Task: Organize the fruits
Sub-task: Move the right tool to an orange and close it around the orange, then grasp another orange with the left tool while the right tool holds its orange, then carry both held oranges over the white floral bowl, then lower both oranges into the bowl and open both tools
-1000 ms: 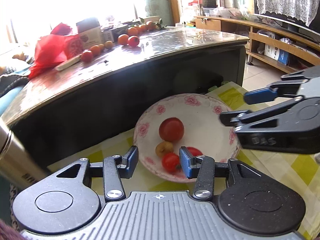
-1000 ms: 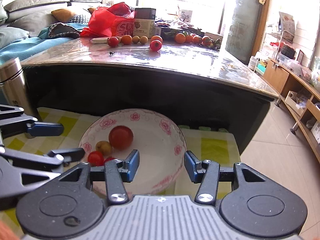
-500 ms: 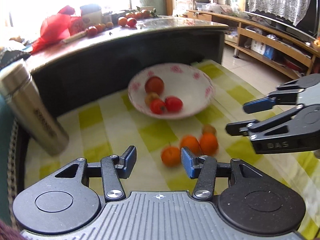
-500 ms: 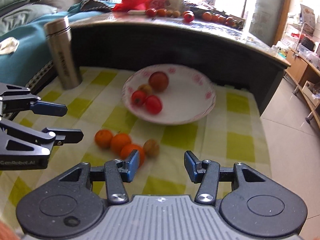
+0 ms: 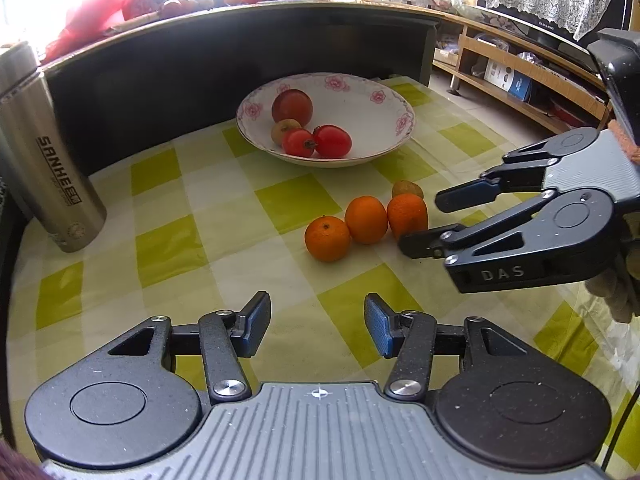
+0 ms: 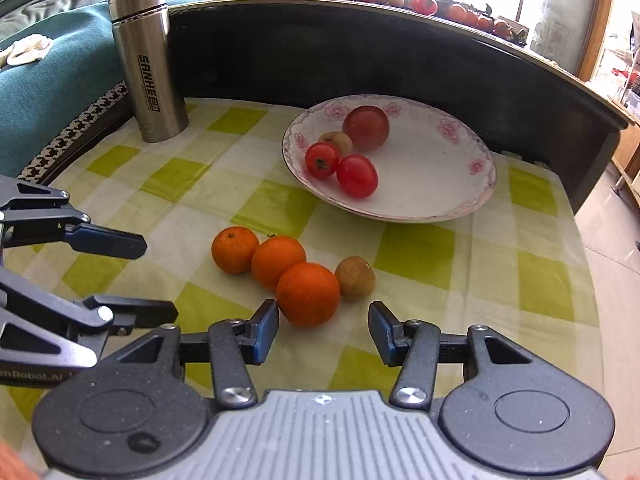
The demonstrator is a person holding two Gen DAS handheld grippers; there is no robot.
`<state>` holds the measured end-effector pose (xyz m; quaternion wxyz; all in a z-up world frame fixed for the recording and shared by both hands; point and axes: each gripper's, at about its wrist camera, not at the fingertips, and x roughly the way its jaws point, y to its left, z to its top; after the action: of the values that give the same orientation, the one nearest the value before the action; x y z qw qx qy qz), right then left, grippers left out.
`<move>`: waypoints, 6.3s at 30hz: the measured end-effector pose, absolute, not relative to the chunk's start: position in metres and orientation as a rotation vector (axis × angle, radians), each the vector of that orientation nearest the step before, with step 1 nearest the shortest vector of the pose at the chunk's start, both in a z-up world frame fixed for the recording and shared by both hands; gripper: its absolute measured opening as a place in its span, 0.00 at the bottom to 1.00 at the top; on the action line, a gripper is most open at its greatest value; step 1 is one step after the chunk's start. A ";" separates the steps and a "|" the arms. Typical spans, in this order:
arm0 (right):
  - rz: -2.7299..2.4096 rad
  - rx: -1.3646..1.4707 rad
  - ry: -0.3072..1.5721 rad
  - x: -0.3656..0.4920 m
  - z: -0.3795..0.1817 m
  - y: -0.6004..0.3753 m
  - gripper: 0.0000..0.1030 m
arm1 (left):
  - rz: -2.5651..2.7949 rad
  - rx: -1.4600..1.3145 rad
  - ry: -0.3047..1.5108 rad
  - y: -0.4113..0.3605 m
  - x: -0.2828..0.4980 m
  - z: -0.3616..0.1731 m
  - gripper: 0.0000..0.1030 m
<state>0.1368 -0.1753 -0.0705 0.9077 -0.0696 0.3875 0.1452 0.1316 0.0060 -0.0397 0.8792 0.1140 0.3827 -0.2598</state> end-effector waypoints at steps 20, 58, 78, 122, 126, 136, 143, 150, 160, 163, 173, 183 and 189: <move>0.319 -0.101 0.828 0.128 -0.070 -0.182 0.38 | -0.581 0.288 0.740 -0.016 0.154 -0.052 0.58; 0.265 -0.099 0.826 0.047 -0.075 -0.201 0.42 | -0.558 0.293 0.778 0.001 0.076 -0.056 0.48; 0.272 -0.162 0.819 0.046 -0.076 -0.193 0.44 | -0.588 0.292 0.805 -0.003 0.075 -0.055 0.47; 0.168 -0.070 0.734 0.138 -0.024 -0.208 0.37 | -0.483 0.324 0.693 -0.043 0.147 -0.009 0.36; 0.161 -0.051 0.728 0.152 -0.022 -0.215 0.37 | -0.484 0.328 0.673 -0.053 0.162 -0.003 0.36; 0.157 -0.053 0.694 0.195 -0.021 -0.220 0.37 | -0.485 0.384 0.640 -0.077 0.198 0.003 0.36; 0.146 -0.043 0.703 0.217 -0.031 -0.226 0.37 | -0.484 0.411 0.639 -0.087 0.215 -0.004 0.36; 0.149 -0.052 0.714 0.233 -0.040 -0.226 0.37 | -0.478 0.418 0.651 -0.090 0.229 -0.013 0.36; 0.149 -0.047 0.711 0.247 -0.044 -0.226 0.37 | -0.465 0.423 0.646 -0.090 0.240 -0.016 0.36; 0.149 -0.046 0.711 0.249 -0.045 -0.225 0.37 | -0.464 0.423 0.645 -0.090 0.241 -0.017 0.36; 0.144 -0.039 0.718 0.255 -0.049 -0.227 0.38 | -0.457 0.434 0.642 -0.092 0.244 -0.018 0.36; 0.134 -0.041 0.715 0.255 -0.048 -0.226 0.38 | -0.451 0.442 0.640 -0.093 0.243 -0.016 0.38; 0.126 -0.034 0.712 0.254 -0.046 -0.226 0.38 | -0.446 0.442 0.635 -0.093 0.242 -0.014 0.39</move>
<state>0.2539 -0.2263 -0.0463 0.9353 -0.0168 0.3481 0.0617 0.2421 -0.0931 -0.0144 0.9020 0.2138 0.3069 -0.2155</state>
